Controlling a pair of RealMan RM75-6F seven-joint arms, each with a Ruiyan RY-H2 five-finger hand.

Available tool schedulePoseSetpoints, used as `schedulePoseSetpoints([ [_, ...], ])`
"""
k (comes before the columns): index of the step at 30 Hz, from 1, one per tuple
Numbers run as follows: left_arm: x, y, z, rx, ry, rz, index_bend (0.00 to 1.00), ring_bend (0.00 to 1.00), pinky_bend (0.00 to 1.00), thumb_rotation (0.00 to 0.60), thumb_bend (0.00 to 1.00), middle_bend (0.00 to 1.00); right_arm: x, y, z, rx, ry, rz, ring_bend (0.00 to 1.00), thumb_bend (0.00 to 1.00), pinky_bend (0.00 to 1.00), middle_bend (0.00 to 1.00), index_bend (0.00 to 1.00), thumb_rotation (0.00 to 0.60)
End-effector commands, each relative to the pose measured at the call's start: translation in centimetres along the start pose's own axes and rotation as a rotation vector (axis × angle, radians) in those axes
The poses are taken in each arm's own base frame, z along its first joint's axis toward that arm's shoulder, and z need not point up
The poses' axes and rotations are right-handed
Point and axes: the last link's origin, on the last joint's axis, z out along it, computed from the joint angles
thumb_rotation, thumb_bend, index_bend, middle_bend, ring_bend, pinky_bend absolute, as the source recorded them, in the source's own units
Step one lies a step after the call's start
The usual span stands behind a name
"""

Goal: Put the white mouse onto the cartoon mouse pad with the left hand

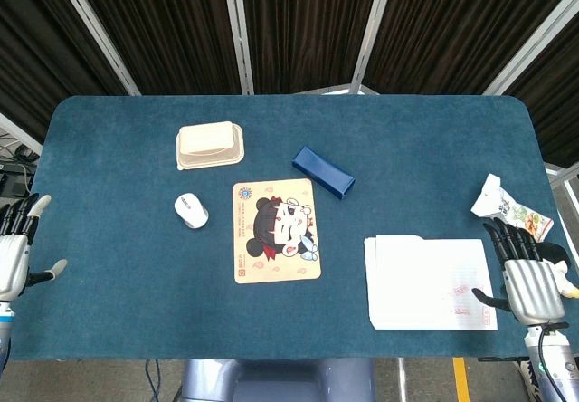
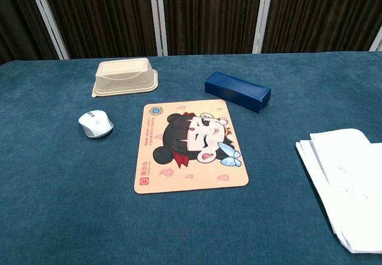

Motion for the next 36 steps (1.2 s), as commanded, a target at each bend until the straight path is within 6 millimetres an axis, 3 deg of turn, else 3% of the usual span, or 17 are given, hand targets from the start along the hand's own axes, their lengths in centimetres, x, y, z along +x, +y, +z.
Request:
schedulePoseSetpoints([
  [1,0.00,0.00,0.01,0.000,0.000,0.000,0.08,0.00,0.00,0.600,0.19,0.00,-0.01,-0.01,0.01,0.000,0.000,0.000,0.00,0.11,0.00,0.00,0.00,0.600],
  [36,-0.10,0.19,0.15,-0.010,-0.007,0.029,0.08,0.00,0.00,0.600,0.19,0.00,0.00,0.01,-0.02,0.000,0.000,0.000,0.00,0.11,0.00,0.00,0.00,0.600],
])
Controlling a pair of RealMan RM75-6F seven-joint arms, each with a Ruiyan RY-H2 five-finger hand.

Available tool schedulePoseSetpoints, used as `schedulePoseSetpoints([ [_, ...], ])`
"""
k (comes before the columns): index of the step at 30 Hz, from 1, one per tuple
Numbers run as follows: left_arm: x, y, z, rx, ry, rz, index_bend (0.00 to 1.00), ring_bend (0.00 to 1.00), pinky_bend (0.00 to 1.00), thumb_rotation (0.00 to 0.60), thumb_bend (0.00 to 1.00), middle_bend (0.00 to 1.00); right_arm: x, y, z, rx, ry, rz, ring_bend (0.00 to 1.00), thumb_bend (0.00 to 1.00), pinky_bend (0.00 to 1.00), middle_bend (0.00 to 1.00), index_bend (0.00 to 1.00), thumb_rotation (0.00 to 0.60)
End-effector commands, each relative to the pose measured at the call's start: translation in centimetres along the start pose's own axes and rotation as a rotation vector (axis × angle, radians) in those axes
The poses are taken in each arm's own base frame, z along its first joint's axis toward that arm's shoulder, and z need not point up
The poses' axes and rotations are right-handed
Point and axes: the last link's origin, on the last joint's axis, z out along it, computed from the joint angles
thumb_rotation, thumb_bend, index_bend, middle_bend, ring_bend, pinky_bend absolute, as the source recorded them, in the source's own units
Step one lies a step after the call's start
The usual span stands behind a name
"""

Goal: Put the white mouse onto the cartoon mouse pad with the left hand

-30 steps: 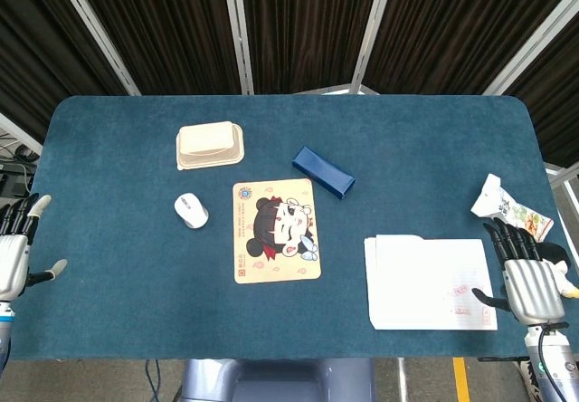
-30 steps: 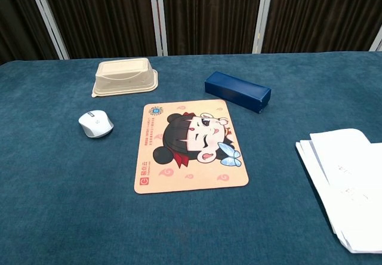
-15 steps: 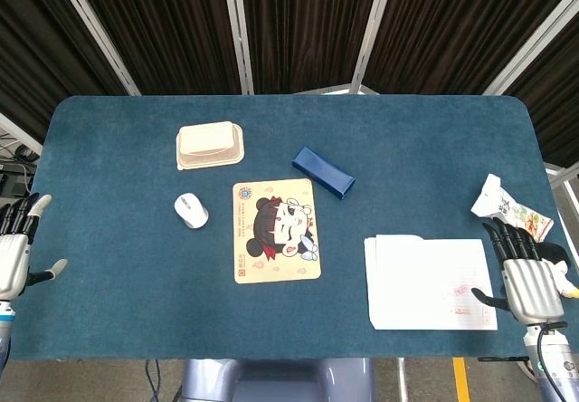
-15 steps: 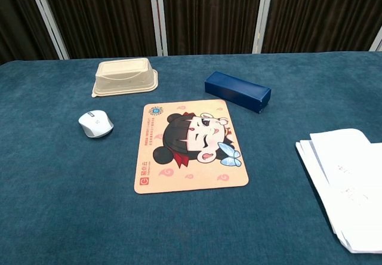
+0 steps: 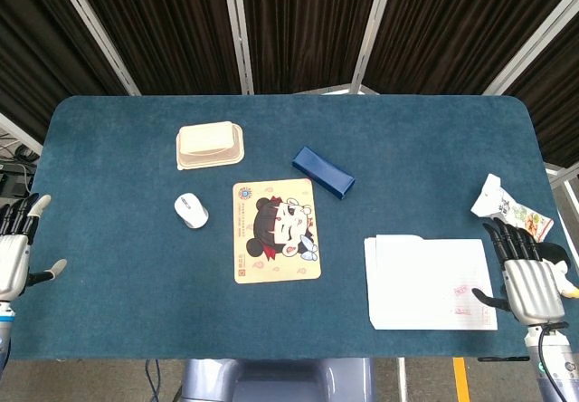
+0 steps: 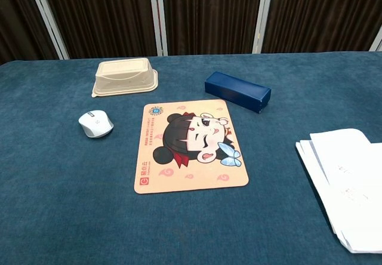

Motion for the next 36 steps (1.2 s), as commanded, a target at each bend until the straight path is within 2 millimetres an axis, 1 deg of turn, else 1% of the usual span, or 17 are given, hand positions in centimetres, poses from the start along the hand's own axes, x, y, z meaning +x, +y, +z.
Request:
schedulePoseSetpoints([
  [1,0.0,0.3,0.2,-0.015,-0.010,0.014,0.08,0.00,0.00,0.600,0.19,0.00,0.0,0.0,0.0,0.000,0.000,0.000,0.00,0.11,0.00,0.00,0.00,0.600],
  [5,0.4,1.0,1.5,-0.050,-0.058,0.022,0.08,0.00,0.00,0.600,0.19,0.00,0.0,0.0,0.0,0.000,0.001,0.000,0.00,0.11,0.00,0.00,0.00,0.600],
  [8,1.0,1.7,3.1,-0.093,-0.098,0.052,0.08,0.00,0.00,0.600,0.19,0.00,0.0,0.0,0.0,0.000,0.000,0.000,0.00,0.11,0.00,0.00,0.00,0.600],
  [11,1.7,2.9,5.2,-0.143,-0.117,0.084,0.08,0.00,0.00,0.600,0.19,0.00,0.0,0.0,0.0,0.000,0.000,-0.001,0.00,0.11,0.00,0.00,0.00,0.600],
  [15,1.9,4.7,7.9,-0.210,-0.139,0.154,0.16,0.00,0.00,0.600,0.19,0.00,0.0,0.0,0.0,-0.002,0.000,0.000,0.00,0.11,0.00,0.00,0.00,0.600],
  [18,1.2,6.0,9.8,-0.254,-0.162,0.239,0.23,0.00,0.00,0.600,0.19,0.00,0.0,0.0,0.0,-0.004,-0.001,0.001,0.00,0.11,0.00,0.00,0.00,0.600],
  [20,0.6,6.6,10.7,-0.273,-0.176,0.276,0.27,0.00,0.00,0.600,0.19,0.00,0.0,0.1,0.0,-0.004,-0.001,0.002,0.00,0.11,0.00,0.00,0.00,0.600],
  [23,-0.5,7.7,12.0,-0.302,-0.200,0.323,0.29,0.00,0.00,0.600,0.19,0.00,0.0,0.1,0.0,-0.005,-0.002,0.003,0.00,0.11,0.00,0.00,0.00,0.600],
  [27,-1.6,8.8,13.2,-0.342,-0.220,0.399,0.30,0.00,0.00,0.600,0.19,0.00,0.0,0.1,0.0,-0.005,-0.001,0.003,0.00,0.11,0.00,0.00,0.00,0.600],
  [32,-2.6,10.2,14.4,-0.401,-0.221,0.504,0.23,0.00,0.00,0.600,0.19,0.00,0.0,0.0,0.0,-0.005,0.000,0.003,0.00,0.11,0.00,0.00,0.00,0.600],
  [36,-4.0,11.5,15.2,-0.457,-0.221,0.564,0.23,0.00,0.00,0.600,0.19,0.00,0.0,0.0,0.0,-0.005,-0.001,0.004,0.00,0.11,0.00,0.00,0.00,0.600],
])
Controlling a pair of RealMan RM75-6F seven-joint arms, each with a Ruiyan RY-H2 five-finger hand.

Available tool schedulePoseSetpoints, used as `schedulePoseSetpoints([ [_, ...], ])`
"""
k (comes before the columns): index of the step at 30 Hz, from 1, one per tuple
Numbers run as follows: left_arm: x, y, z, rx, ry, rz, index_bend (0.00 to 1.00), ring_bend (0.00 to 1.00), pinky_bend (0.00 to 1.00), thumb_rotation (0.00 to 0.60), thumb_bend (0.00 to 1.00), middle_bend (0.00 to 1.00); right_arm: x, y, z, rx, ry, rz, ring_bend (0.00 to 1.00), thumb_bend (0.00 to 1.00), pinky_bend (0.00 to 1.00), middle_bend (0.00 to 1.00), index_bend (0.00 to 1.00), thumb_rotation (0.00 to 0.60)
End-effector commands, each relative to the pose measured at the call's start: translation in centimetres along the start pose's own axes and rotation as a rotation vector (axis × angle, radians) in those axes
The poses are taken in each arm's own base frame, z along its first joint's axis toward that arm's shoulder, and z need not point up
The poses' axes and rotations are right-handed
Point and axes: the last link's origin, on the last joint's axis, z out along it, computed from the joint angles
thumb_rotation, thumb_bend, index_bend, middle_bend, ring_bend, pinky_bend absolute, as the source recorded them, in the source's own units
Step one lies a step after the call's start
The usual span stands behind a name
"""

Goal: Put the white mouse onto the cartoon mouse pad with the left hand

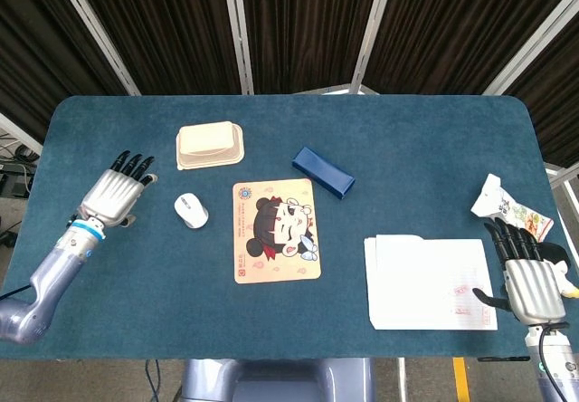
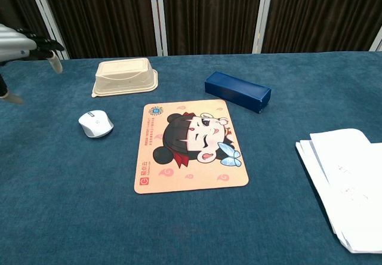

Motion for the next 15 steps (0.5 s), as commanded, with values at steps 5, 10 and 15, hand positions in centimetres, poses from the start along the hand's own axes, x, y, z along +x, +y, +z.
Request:
schedulePoseSetpoints([
  [5,-1.2,2.4,2.3,-0.098,-0.015,0.123,0.23,0.00,0.00,0.600,0.19,0.00,0.0,0.0,0.0,-0.001,-0.001,0.002,0.00,0.11,0.00,0.00,0.00,0.600],
  [10,-1.3,3.9,3.9,-0.138,-0.005,0.145,0.23,0.00,0.00,0.600,0.19,0.00,0.0,0.0,0.0,0.000,-0.003,0.005,0.00,0.11,0.00,0.00,0.00,0.600],
  [15,-1.3,5.0,5.1,-0.156,-0.009,0.159,0.23,0.00,0.00,0.600,0.19,0.00,0.0,0.0,0.0,0.000,-0.003,0.004,0.00,0.11,0.00,0.00,0.00,0.600],
])
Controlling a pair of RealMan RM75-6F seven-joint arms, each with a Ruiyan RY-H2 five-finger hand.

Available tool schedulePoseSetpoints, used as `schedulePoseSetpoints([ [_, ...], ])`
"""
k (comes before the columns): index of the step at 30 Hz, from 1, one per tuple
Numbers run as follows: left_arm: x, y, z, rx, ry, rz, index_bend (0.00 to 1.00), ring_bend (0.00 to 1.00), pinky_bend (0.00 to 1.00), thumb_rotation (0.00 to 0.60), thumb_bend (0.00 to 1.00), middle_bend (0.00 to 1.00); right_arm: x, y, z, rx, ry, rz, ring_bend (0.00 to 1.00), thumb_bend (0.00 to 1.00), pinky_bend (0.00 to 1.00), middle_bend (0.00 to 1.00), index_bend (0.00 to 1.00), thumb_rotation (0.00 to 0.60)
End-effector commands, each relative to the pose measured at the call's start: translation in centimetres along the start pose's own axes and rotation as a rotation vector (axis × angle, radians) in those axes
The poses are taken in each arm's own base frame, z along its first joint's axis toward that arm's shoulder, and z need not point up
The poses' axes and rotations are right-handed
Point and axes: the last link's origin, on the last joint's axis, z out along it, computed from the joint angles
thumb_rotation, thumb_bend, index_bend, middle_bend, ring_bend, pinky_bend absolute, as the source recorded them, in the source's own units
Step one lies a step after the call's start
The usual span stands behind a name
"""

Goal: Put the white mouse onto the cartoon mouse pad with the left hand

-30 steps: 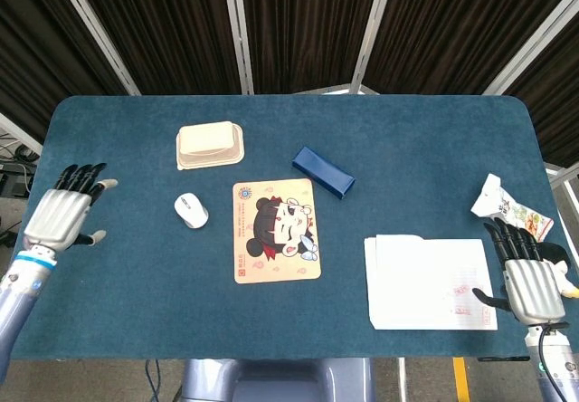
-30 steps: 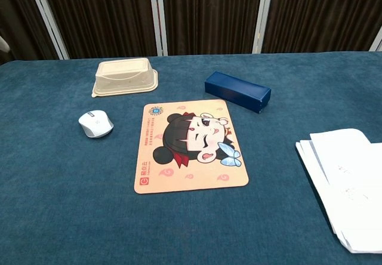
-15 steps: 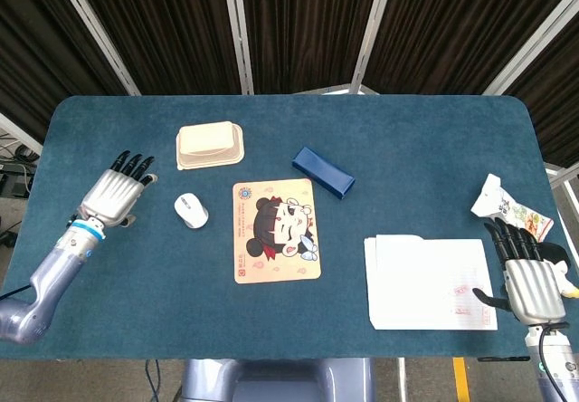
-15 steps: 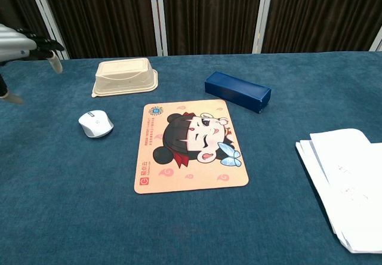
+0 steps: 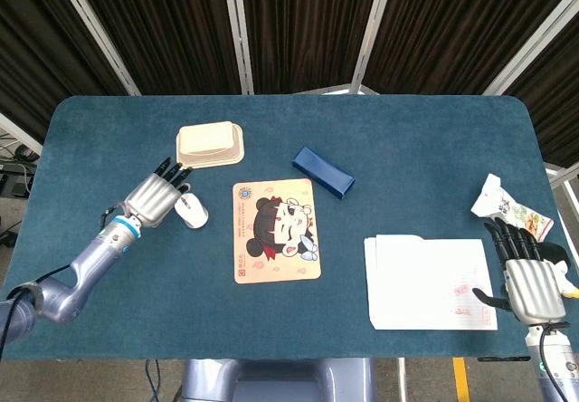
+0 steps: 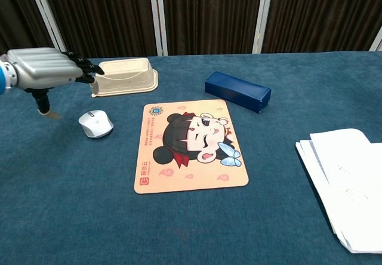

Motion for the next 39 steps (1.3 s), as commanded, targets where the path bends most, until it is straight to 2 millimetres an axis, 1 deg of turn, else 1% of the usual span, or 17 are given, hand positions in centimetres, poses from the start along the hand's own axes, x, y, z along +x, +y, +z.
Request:
schedulePoseSetpoints([
  [1,0.1,0.6,0.8,-0.012,0.000,0.017,0.23,0.00,0.00,0.600,0.19,0.00,0.0,0.0,0.0,0.000,0.000,0.000,0.00,0.11,0.00,0.00,0.00,0.600],
  [14,0.1,2.4,3.1,-0.033,-0.027,0.024,0.23,0.00,0.00,0.600,0.19,0.00,0.0,0.0,0.0,0.002,-0.003,0.007,0.00,0.11,0.00,0.00,0.00,0.600],
  [21,0.0,3.2,3.7,-0.045,-0.037,0.034,0.24,0.00,0.00,0.600,0.19,0.00,0.0,0.0,0.0,0.002,-0.004,0.008,0.00,0.11,0.00,0.00,0.00,0.600],
  [33,-0.9,3.9,4.3,-0.035,-0.071,0.043,0.34,0.00,0.00,0.600,0.19,0.00,0.0,0.0,0.0,0.003,-0.005,0.009,0.00,0.11,0.00,0.00,0.00,0.600],
  [37,-0.9,4.1,4.2,-0.040,-0.065,0.044,0.41,0.00,0.00,0.600,0.19,0.00,0.0,0.1,0.0,0.001,-0.005,0.009,0.00,0.11,0.00,0.00,0.00,0.600],
  [39,-0.9,4.2,4.1,-0.044,-0.064,0.046,0.44,0.00,0.00,0.600,0.21,0.00,0.0,0.1,0.0,0.002,-0.005,0.010,0.00,0.11,0.00,0.00,0.00,0.600],
])
